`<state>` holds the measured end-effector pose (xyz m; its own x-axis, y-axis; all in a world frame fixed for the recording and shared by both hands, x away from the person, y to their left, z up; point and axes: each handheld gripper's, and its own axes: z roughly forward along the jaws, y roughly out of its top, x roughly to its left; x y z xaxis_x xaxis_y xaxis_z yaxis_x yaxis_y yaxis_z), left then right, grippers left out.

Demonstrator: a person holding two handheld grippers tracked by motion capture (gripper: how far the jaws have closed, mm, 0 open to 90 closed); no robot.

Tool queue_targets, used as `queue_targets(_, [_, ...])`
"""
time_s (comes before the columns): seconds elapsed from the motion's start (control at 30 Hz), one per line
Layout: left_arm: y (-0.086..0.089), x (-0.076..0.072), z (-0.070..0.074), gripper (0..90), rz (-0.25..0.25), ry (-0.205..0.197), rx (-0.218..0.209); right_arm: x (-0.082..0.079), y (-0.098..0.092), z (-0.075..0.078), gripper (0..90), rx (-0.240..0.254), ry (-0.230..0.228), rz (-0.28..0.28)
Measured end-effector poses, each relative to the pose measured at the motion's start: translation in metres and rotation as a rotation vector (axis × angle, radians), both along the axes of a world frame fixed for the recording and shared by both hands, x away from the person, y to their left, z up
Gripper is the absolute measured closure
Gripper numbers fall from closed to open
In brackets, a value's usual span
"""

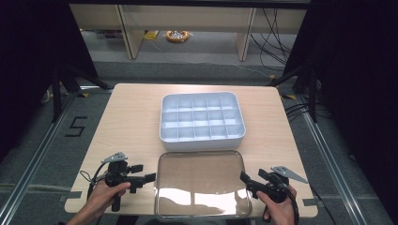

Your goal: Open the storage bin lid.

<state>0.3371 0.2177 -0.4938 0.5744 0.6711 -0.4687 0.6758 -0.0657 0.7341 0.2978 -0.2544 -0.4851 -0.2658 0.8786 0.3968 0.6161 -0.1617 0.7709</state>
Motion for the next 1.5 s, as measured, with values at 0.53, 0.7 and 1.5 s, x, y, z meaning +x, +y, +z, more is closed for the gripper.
queue_targets(0.53, [0.005, -0.010, 0.004, 14.5, -0.027, -0.094, 0.078, -0.007, 0.001, 0.000, 16.3, -0.030, -0.042, 0.066])
queue_targets(0.7, [0.009, -0.013, 0.004, 14.5, -0.038, -0.107, 0.072, -0.011, 0.002, 0.001, 16.4, -0.027, -0.036, 0.058])
queue_targets(1.5, [0.022, -0.048, 0.007, 14.4, -0.047, -0.138, 0.041, -0.041, 0.007, -0.002, 17.0, -0.081, -0.041, 0.102])
